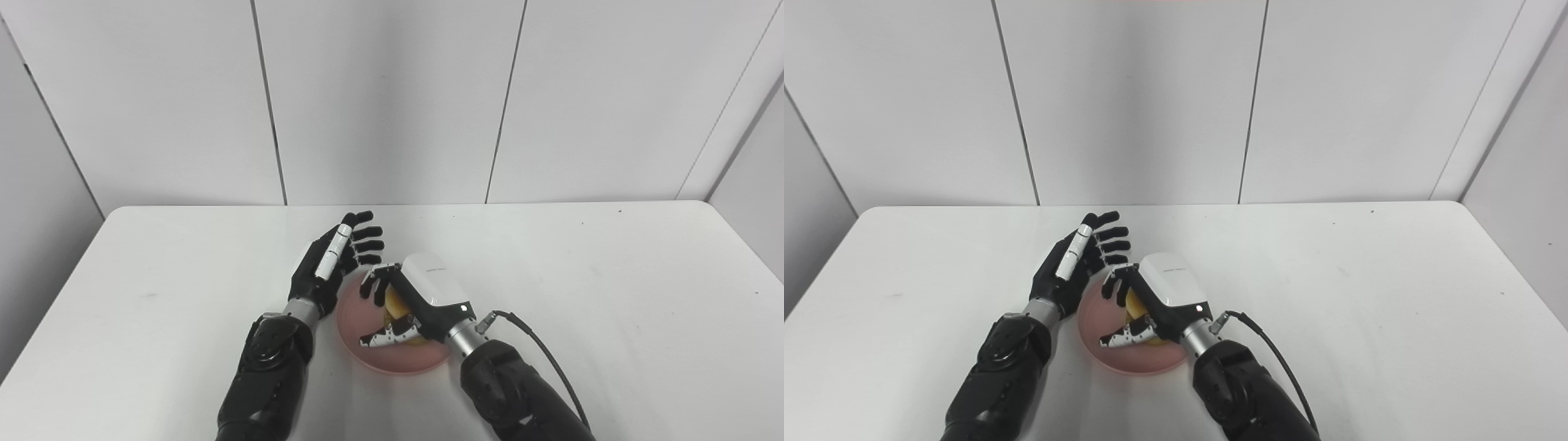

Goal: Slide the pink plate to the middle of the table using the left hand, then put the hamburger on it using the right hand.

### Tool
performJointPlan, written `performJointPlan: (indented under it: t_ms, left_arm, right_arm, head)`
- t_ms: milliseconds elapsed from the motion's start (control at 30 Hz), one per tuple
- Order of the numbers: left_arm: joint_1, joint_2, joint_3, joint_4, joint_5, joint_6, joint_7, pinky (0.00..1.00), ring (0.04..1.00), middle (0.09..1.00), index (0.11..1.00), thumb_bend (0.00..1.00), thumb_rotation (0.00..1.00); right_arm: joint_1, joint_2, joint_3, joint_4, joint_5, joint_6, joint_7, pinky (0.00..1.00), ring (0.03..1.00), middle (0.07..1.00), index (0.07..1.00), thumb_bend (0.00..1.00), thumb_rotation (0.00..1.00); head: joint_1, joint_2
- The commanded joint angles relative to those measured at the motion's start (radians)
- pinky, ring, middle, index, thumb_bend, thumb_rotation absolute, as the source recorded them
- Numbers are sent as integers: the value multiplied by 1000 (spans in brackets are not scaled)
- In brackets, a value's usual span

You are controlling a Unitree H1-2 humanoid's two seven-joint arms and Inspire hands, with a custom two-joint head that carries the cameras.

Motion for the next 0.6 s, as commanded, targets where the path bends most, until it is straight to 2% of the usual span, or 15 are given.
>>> performJointPlan:
  t_ms: [0, 33, 67, 100, 167, 267, 367, 433, 567]
  left_arm:
    - [-5, 5, -7, 8, 13, 21, 9, 575, 666, 719, 727, 716, 727]
    - [-4, 6, -6, 7, 13, 24, 8, 574, 665, 711, 724, 721, 725]
    - [-4, 6, -5, 8, 12, 24, 6, 574, 664, 707, 723, 724, 724]
    - [-4, 6, -3, 9, 12, 23, 5, 585, 671, 704, 717, 728, 723]
    - [-3, 6, -4, 6, 15, 24, 2, 605, 684, 712, 720, 727, 740]
    - [-2, 6, -12, -4, 28, 35, 11, 612, 686, 715, 735, 746, 758]
    - [1, 4, -10, -10, 22, 44, 10, 631, 700, 729, 818, 749, 767]
    - [3, 0, -5, -15, 14, 51, 13, 638, 706, 736, 847, 771, 752]
    - [7, -5, -4, -28, 15, 56, 18, 630, 695, 726, 817, 746, 758]
  right_arm:
    - [-35, -7, -9, -25, 6, -53, -39, 323, 412, 500, 565, 612, 673]
    - [-34, -8, -10, -26, 9, -58, -41, 361, 448, 530, 594, 643, 797]
    - [-35, -10, -14, -23, 17, -82, -57, 380, 466, 546, 609, 659, 862]
    - [-35, -11, -16, -20, 22, -101, -69, 449, 531, 605, 631, 679, 935]
    - [-35, -12, -23, -14, 32, -143, -101, 509, 588, 654, 652, 692, 987]
    - [-35, -9, -41, -23, 55, -194, -134, 542, 625, 687, 680, 710, 998]
    - [-35, -7, -53, -40, 62, -220, -152, 585, 679, 732, 713, 756, 1000]
    - [-37, -4, -62, -40, 68, -254, -178, 590, 681, 729, 700, 757, 1000]
    - [-39, 3, -82, -53, 76, -299, -211, 600, 684, 724, 687, 754, 1000]
  head:
    - [1, -2]
    - [1, -2]
    - [0, -1]
    - [0, -1]
    - [0, -2]
    - [-1, -3]
    - [-1, -3]
    - [-2, -3]
    - [-2, -3]
